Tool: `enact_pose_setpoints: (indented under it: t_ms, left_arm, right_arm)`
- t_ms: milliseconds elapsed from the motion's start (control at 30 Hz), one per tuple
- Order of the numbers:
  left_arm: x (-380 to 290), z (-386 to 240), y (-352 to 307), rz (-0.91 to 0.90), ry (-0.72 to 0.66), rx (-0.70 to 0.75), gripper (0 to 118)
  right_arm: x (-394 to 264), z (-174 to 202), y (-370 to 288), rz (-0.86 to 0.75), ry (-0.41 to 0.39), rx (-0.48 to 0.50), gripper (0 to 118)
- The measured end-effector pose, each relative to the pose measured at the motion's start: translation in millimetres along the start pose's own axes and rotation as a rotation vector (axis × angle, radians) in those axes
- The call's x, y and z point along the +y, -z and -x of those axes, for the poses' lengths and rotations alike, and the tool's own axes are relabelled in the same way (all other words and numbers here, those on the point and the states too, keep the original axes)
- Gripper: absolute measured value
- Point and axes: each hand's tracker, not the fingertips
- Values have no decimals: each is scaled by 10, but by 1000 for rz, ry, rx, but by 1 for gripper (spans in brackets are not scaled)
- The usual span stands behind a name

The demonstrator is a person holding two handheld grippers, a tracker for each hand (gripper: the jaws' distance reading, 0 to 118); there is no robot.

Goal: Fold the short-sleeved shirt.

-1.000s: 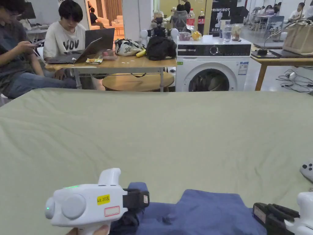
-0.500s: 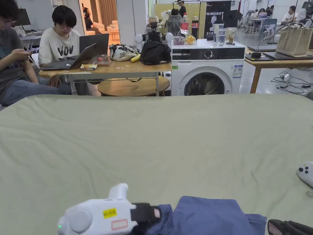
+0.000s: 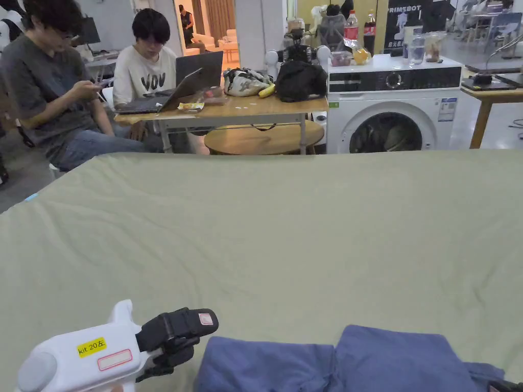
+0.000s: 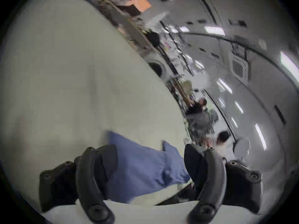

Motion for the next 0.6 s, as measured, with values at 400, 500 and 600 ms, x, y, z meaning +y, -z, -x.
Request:
enact_pose_setpoints:
  t_ms: [400, 500, 600]
  left_arm:
    - [-248, 370, 739, 187, -175, -65, 8]
    - [-108, 215, 387, 95, -138, -111, 8]
    - [122, -95, -82, 22, -1, -16, 8]
  right_arm:
    - [-18, 44, -272, -30, -15, -73, 0]
    - [34, -38, -300, -45, 15, -67, 0]
    - [76, -129, -249, -55, 39, -50, 0]
